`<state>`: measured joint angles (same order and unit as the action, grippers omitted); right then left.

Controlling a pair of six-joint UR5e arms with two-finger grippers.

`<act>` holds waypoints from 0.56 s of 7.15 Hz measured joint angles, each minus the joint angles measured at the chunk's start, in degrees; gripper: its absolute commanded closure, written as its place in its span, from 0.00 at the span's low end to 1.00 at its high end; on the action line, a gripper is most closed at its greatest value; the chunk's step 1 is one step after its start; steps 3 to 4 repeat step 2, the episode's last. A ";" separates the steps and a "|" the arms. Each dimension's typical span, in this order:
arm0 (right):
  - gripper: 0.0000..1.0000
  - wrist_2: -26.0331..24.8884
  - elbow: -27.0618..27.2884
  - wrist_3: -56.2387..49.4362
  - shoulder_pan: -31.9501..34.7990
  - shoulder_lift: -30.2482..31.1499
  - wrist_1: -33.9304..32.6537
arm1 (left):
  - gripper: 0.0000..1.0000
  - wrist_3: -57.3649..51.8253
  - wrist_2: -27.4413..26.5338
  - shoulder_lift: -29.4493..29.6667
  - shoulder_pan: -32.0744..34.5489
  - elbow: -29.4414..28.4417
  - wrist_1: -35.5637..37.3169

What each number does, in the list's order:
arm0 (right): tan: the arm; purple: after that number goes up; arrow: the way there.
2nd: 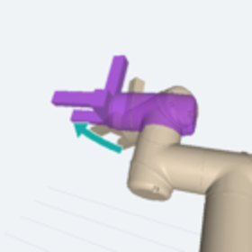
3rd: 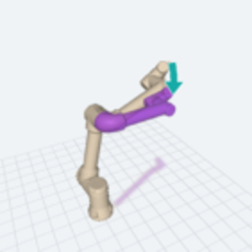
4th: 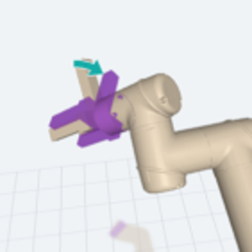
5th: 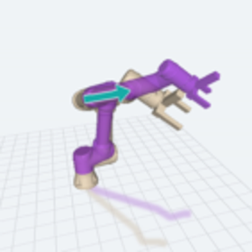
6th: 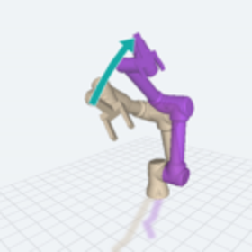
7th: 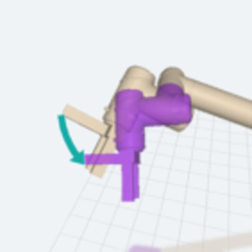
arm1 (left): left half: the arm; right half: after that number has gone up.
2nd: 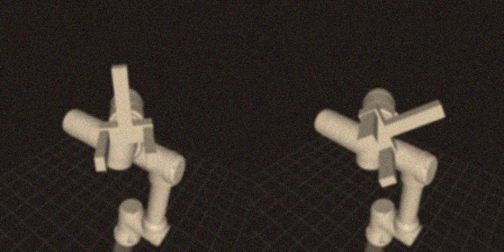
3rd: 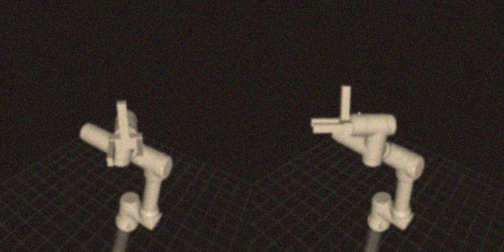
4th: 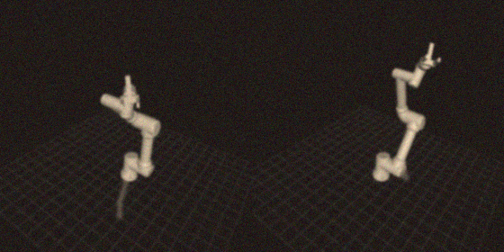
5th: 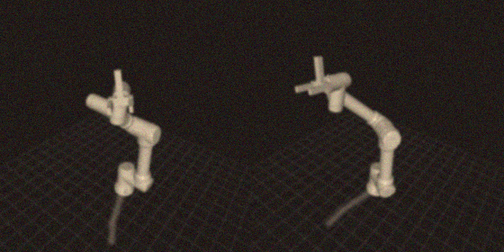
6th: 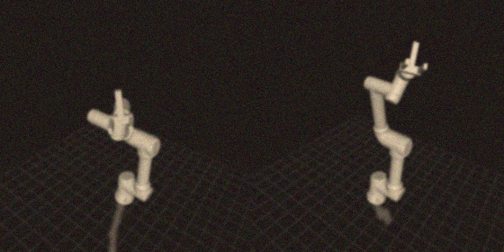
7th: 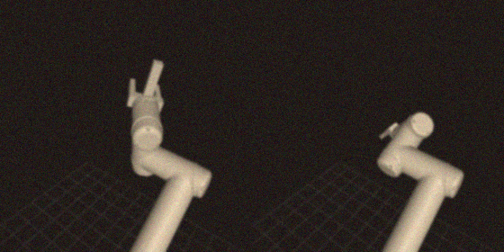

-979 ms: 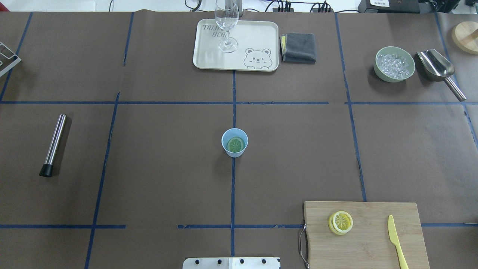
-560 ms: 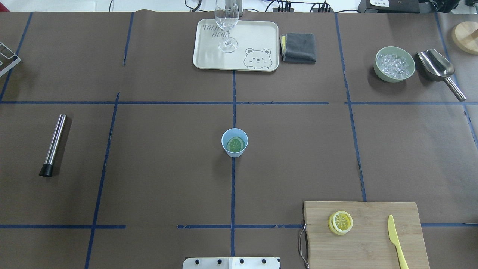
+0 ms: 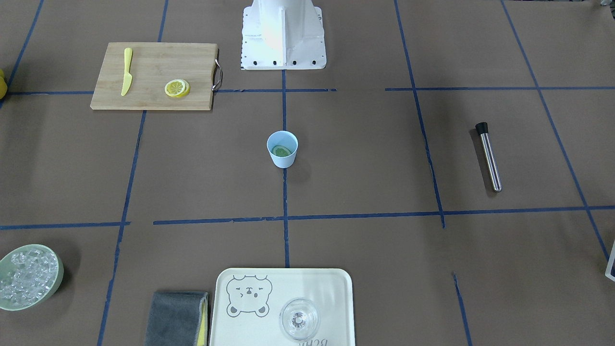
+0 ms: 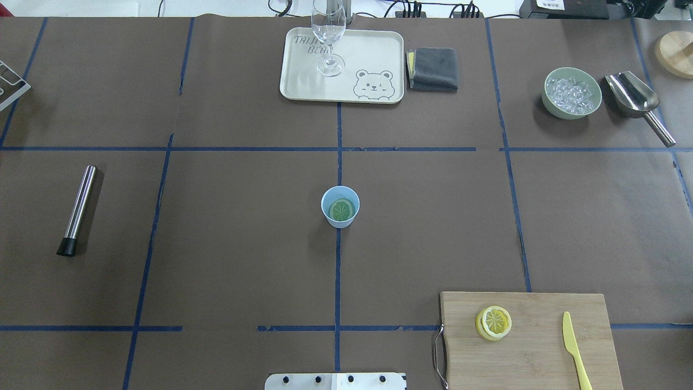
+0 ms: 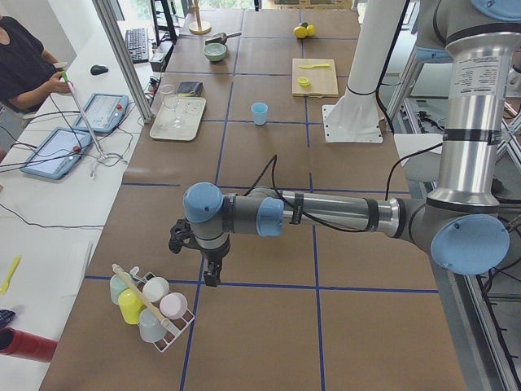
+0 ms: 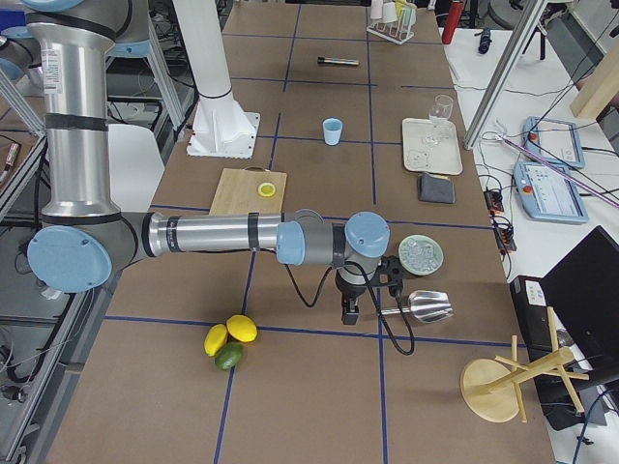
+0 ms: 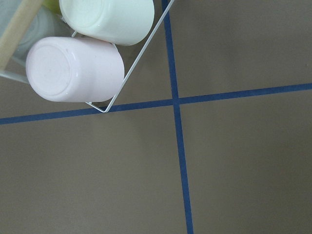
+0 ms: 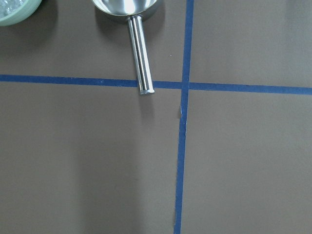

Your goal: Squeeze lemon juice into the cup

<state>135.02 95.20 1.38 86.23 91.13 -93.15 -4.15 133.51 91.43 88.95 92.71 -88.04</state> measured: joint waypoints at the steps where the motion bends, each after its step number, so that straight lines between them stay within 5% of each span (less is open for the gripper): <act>1: 0.00 0.04 -0.04 0.02 0.00 0.01 -0.01 | 0.00 -0.06 -0.05 -0.06 0.02 0.22 1.08; 4: 0.00 0.06 -0.07 0.03 0.00 0.04 -0.01 | 0.00 -0.12 -0.10 0.44 0.03 0.49 3.48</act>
